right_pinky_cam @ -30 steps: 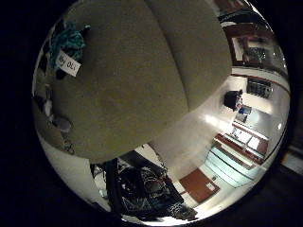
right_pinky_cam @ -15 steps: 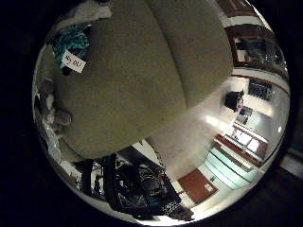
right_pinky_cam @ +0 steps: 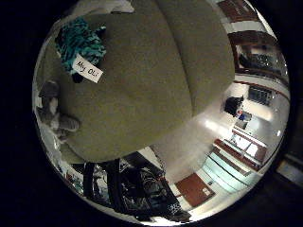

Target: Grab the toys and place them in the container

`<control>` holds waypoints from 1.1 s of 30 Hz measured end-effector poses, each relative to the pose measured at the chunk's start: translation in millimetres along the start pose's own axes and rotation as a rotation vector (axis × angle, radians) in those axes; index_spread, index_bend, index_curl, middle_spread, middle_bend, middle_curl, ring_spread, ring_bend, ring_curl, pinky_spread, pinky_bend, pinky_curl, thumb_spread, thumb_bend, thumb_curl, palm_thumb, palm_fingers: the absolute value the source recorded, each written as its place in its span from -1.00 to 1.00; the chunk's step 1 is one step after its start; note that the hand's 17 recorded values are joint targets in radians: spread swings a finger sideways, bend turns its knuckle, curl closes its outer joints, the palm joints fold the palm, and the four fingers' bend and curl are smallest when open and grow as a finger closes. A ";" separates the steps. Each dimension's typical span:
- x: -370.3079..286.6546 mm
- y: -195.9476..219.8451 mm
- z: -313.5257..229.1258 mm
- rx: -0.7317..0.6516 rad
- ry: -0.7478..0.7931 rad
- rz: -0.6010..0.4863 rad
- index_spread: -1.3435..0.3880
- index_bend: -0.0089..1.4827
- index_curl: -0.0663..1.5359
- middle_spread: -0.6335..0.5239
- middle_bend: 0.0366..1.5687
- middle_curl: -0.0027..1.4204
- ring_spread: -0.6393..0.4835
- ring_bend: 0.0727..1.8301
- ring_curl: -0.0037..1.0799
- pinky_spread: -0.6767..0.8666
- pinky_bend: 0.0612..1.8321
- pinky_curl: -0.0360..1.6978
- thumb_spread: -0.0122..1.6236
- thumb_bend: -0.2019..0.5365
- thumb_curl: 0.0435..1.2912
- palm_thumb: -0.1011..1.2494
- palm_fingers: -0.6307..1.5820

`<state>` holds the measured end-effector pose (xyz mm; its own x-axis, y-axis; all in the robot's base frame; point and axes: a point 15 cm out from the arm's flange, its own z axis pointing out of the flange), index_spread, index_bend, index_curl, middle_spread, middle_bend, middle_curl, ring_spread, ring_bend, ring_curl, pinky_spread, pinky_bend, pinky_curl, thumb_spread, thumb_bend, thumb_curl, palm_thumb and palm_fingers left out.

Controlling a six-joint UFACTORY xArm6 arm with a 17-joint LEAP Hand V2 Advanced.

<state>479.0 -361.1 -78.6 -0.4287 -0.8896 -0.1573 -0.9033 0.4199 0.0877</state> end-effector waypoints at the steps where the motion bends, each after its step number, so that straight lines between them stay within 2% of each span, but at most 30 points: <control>1: -0.3 -0.8 0.5 0.003 0.001 -0.001 0.29 -0.77 -0.51 0.48 -0.77 -0.49 0.53 -0.60 -0.51 0.35 -0.20 -0.96 0.33 -0.52 -0.58 -0.09 -0.35; 23: -10.9 -4.5 40.5 0.014 0.022 -0.037 0.27 -0.76 -0.54 0.44 -0.79 -0.53 0.52 -0.65 -0.55 0.36 -0.29 -0.94 0.33 -0.52 -0.60 -0.06 -0.30; 33: -7.4 1.5 57.8 0.004 0.019 -0.012 0.30 -0.76 -0.54 0.44 -0.79 -0.54 0.54 -0.66 -0.55 0.38 -0.30 -0.93 0.33 -0.51 -0.59 -0.01 -0.30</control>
<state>480.2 -343.5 -134.1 -0.4177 -0.8978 -0.1399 -0.9084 0.4098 0.0824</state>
